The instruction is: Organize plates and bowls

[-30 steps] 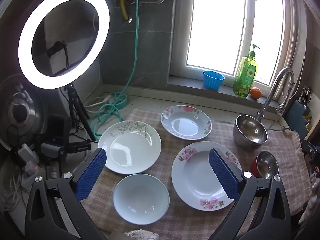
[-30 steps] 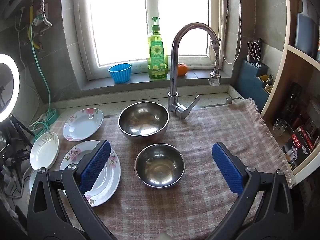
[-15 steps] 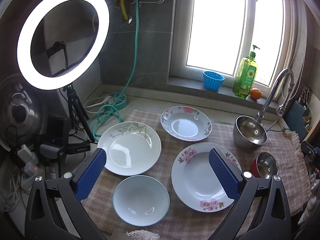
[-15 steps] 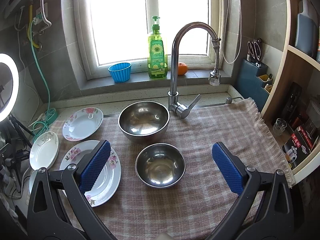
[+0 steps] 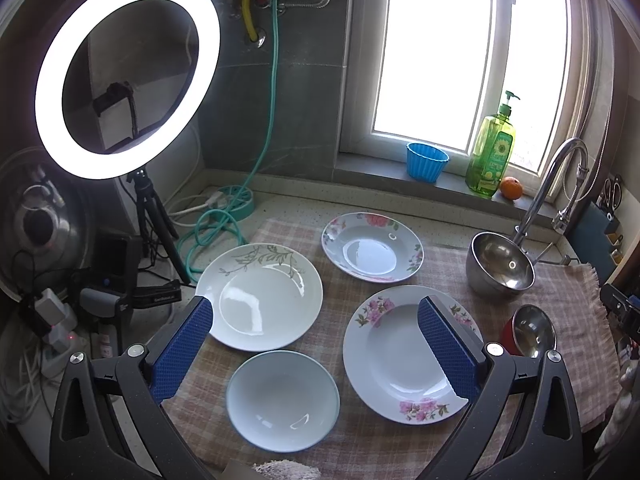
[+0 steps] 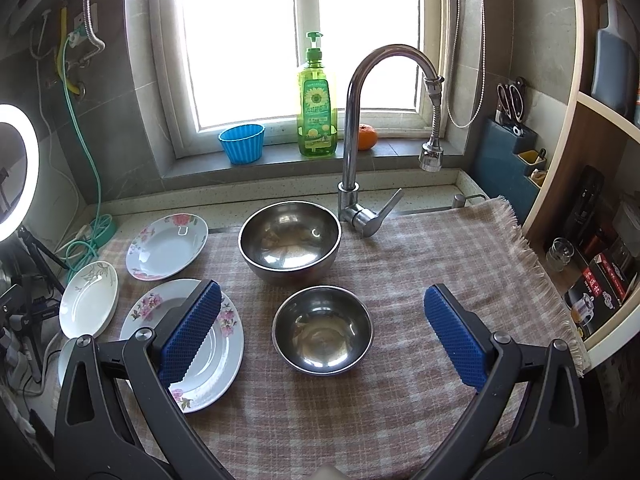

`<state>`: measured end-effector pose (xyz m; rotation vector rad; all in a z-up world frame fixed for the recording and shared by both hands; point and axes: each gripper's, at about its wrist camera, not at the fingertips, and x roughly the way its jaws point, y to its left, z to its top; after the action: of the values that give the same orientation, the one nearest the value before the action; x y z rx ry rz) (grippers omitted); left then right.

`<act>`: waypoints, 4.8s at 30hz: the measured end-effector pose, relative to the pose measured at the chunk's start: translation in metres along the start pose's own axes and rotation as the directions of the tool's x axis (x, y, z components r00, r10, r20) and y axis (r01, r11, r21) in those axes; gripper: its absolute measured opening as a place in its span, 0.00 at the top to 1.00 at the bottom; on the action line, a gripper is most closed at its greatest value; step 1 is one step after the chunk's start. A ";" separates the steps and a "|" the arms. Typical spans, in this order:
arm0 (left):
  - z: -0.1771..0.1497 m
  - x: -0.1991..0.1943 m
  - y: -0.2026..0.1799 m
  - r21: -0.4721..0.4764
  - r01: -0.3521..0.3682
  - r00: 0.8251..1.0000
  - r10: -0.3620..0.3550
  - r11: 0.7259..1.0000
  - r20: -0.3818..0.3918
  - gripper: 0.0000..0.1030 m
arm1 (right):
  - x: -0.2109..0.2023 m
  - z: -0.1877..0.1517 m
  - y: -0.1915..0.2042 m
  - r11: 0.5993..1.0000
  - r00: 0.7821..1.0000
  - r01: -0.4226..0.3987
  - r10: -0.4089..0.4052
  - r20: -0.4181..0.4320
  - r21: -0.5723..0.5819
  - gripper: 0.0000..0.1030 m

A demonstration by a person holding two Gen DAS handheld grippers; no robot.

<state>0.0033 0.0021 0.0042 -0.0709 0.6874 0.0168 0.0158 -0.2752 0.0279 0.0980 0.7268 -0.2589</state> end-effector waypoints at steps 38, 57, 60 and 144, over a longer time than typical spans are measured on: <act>0.000 0.000 -0.006 -0.001 0.008 1.000 -0.008 1.000 0.002 0.01 | -0.001 0.001 0.001 1.000 1.000 0.000 0.000 -0.004 -0.005 0.00; -0.003 0.012 0.002 -0.013 0.030 0.999 -0.030 0.999 -0.036 0.01 | 0.014 -0.007 0.000 1.000 0.999 -0.028 0.027 -0.046 -0.010 0.00; -0.005 0.016 0.003 -0.007 0.031 0.998 -0.031 1.000 -0.050 0.01 | 0.024 -0.012 -0.002 0.998 0.994 -0.062 0.061 -0.086 -0.010 0.00; -0.028 0.193 -0.039 0.033 0.384 0.696 -0.266 0.923 -0.667 0.78 | 0.166 -0.097 0.038 0.899 0.684 -0.349 0.438 -0.584 0.265 0.78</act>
<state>0.1364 -0.0406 -0.1379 -0.0318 1.3767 -0.4363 0.0830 -0.2542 -0.1552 0.4871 1.3427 0.1659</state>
